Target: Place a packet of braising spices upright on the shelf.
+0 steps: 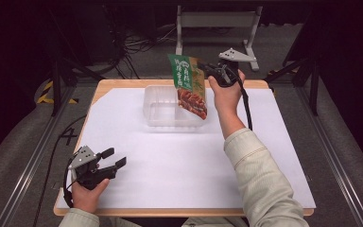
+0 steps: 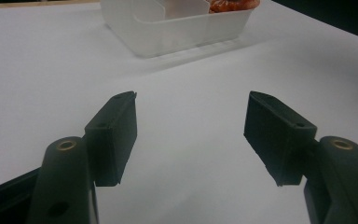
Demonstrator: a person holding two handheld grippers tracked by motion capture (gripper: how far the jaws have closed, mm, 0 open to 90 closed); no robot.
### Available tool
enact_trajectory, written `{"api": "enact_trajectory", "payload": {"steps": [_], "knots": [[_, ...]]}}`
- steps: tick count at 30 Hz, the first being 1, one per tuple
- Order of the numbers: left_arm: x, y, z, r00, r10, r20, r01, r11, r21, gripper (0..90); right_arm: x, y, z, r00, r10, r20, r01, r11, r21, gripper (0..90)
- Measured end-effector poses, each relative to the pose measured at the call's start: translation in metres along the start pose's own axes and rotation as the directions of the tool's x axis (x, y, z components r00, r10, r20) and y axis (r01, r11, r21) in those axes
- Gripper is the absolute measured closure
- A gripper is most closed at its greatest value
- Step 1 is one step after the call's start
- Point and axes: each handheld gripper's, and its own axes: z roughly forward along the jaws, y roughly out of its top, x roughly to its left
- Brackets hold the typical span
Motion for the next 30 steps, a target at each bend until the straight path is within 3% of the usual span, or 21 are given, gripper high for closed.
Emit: {"api": "enact_trajectory", "payload": {"steps": [6,13,18,30], "knots": [[0.000,0.000,0.001,1.0000,0.001,0.002,-0.001,1.0000,0.005,35.3,0.000,-0.005,-0.011,0.9996,-0.021,0.020,0.021,0.9996,0.020,90.0],[-0.001,0.001,0.001,1.0000,0.007,0.000,-0.007,1.0000,0.007,35.3,0.003,-0.012,-0.021,0.9997,-0.024,0.011,0.024,0.9993,0.030,90.0],[-0.001,0.001,0.002,1.0000,0.007,0.001,-0.007,0.9999,0.010,35.2,0.008,-0.019,-0.027,0.9988,-0.047,0.015,0.046,0.9968,0.066,90.0],[-0.003,0.001,0.004,0.9999,0.012,-0.001,-0.012,0.9998,0.015,35.3,0.004,-0.032,-0.047,0.9992,-0.027,0.030,0.025,0.9969,0.074,89.9]]}}
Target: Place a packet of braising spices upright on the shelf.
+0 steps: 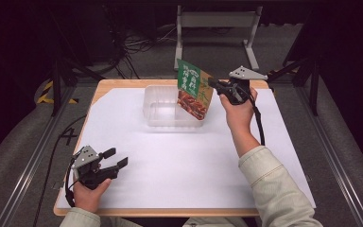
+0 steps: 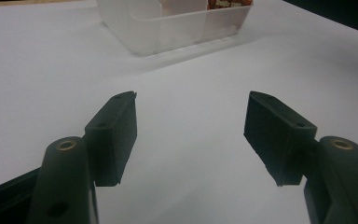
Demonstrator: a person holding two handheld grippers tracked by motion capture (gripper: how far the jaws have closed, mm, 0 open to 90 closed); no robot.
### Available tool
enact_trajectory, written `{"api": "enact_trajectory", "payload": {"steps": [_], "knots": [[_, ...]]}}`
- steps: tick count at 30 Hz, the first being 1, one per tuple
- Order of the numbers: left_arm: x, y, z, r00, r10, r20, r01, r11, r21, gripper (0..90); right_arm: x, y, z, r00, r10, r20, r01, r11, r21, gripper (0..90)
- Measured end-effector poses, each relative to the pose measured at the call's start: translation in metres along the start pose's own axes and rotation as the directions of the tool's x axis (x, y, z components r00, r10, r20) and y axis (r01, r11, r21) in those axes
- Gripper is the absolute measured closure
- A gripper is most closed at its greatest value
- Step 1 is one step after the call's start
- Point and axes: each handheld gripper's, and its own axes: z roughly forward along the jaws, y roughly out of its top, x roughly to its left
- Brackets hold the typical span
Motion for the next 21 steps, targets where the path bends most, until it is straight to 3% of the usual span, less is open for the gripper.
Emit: {"api": "enact_trajectory", "payload": {"steps": [12,17,21], "knots": [[0.001,0.000,0.000,1.0000,-0.004,0.000,0.004,1.0000,0.003,34.9,-0.003,0.001,0.002,0.9997,0.023,-0.002,-0.023,0.9997,0.005,84.7],[0.000,0.000,0.002,1.0000,-0.003,0.002,0.003,1.0000,0.006,35.0,-0.004,0.004,-0.002,0.9992,0.036,-0.016,-0.037,0.9993,-0.010,75.2],[0.000,0.000,0.003,1.0000,0.001,0.006,-0.001,1.0000,0.006,35.0,-0.002,0.009,-0.010,0.9997,0.016,-0.016,-0.016,0.9998,-0.010,60.9]]}}
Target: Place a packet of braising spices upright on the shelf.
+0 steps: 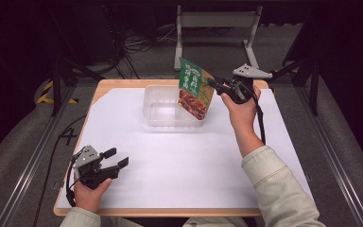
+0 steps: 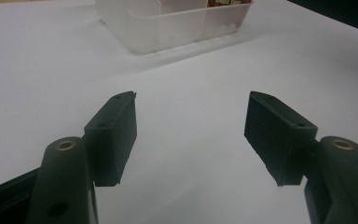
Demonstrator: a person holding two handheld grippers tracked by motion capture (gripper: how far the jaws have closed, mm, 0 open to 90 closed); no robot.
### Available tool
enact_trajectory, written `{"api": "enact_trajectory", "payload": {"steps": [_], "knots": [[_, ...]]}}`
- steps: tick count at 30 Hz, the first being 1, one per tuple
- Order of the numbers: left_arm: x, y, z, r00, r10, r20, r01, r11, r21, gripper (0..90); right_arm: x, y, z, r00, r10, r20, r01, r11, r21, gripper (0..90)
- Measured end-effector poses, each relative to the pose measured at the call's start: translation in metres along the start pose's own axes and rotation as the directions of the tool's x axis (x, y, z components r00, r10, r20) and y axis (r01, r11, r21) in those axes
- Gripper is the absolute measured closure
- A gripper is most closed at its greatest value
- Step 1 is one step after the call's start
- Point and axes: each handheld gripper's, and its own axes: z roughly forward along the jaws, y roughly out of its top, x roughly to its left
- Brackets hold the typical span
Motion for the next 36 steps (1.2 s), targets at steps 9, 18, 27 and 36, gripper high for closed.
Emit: {"api": "enact_trajectory", "payload": {"steps": [9,18,27,36], "knots": [[-0.001,0.002,0.005,0.9999,-0.001,0.015,0.001,1.0000,0.003,35.0,0.011,0.011,-0.027,0.9912,-0.106,-0.080,0.108,0.9940,0.019,33.1],[0.001,0.003,0.008,0.9998,-0.005,0.020,0.005,1.0000,-0.004,35.0,0.012,0.013,-0.068,0.9774,-0.098,-0.187,0.099,0.9950,-0.004,21.2],[0.002,0.006,0.010,0.9996,-0.002,0.027,0.003,0.9998,-0.018,34.4,0.013,0.008,-0.099,0.9625,-0.124,-0.241,0.125,0.9921,-0.010,17.5],[0.000,0.009,0.010,0.9993,0.022,0.030,-0.022,0.9995,-0.021,33.5,0.016,-0.005,-0.115,0.9578,-0.129,-0.257,0.133,0.9911,-0.001,17.1]]}}
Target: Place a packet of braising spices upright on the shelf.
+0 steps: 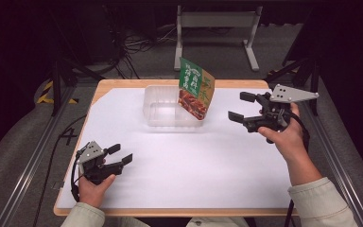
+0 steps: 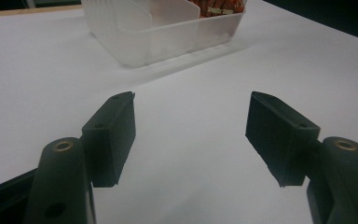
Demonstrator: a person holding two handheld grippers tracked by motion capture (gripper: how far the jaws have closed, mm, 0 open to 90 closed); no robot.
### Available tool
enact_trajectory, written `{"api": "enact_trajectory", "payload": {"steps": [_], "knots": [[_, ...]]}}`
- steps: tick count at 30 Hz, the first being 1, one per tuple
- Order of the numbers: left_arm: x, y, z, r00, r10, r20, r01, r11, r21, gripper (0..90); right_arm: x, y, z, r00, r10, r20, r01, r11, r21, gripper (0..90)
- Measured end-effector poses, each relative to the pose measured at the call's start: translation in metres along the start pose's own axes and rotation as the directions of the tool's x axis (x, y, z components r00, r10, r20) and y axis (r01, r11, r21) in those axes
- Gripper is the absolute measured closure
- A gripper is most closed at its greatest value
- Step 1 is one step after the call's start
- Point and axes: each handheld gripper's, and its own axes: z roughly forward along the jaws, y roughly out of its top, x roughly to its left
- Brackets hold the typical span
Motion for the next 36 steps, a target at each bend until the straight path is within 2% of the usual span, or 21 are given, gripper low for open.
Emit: {"api": "enact_trajectory", "payload": {"steps": [9,13,14,18,22,29,32,36], "knots": [[-0.001,0.000,-0.004,0.9998,0.017,0.007,-0.017,0.9997,-0.018,32.3,0.016,-0.029,-0.006,0.9994,-0.035,0.004,0.035,0.9994,0.003,16.8],[-0.001,0.000,-0.006,0.9997,0.022,0.010,-0.022,0.9996,-0.016,32.1,0.018,-0.037,-0.007,0.9997,-0.025,-0.003,0.025,0.9997,-0.002,16.9],[-0.002,-0.001,-0.007,0.9997,0.022,0.013,-0.022,0.9996,-0.019,32.1,0.022,-0.050,-0.007,0.9999,-0.010,-0.012,0.010,0.9999,-0.006,17.1],[-0.003,-0.002,-0.009,0.9995,0.026,0.015,-0.026,0.9994,-0.022,31.9,0.024,-0.066,-0.006,0.9996,0.004,-0.026,-0.004,1.0000,-0.004,17.1],[-0.003,-0.003,-0.012,0.9995,0.026,0.016,-0.026,0.9994,-0.021,31.6,0.025,-0.075,-0.005,0.9996,0.005,-0.026,-0.005,1.0000,0.001,17.1],[-0.004,-0.006,-0.018,0.9996,0.024,0.012,-0.024,0.9996,-0.016,31.1,0.029,-0.102,0.000,0.9993,0.009,-0.037,-0.007,0.9995,0.029,17.1],[-0.005,-0.007,-0.021,0.9996,0.024,0.012,-0.024,0.9996,-0.016,31.0,0.030,-0.115,0.003,0.9997,0.003,-0.024,-0.002,0.9988,0.049,16.9],[-0.006,-0.008,-0.021,0.9996,0.025,0.015,-0.025,0.9996,-0.017,30.9,0.031,-0.124,0.006,0.9998,0.009,-0.017,-0.008,0.9984,0.056,16.9]]}}
